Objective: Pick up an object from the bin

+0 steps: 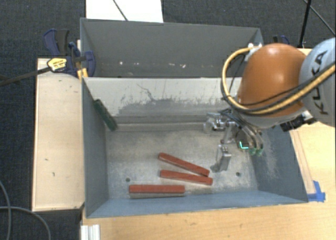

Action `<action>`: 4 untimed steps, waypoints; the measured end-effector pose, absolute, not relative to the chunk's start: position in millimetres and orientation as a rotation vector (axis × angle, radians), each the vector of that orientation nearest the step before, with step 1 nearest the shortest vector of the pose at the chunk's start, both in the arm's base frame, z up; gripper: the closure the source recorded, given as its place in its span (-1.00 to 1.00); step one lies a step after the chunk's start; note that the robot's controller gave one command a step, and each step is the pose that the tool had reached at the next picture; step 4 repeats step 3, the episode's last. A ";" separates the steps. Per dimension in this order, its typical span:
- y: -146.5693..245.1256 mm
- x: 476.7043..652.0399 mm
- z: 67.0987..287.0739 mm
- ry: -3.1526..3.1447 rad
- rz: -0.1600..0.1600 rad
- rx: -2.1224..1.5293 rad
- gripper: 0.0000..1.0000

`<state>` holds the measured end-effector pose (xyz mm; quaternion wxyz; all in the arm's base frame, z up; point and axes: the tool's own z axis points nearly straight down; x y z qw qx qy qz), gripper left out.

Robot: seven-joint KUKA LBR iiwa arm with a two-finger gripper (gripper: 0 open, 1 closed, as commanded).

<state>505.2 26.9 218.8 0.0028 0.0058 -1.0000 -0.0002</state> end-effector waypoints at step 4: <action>10.9 503.6 217.9 -3.149 0.000 0.121 1.00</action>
Offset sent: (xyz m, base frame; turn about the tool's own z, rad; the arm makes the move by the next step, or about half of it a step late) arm -0.0125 0.0001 -0.1414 -0.0860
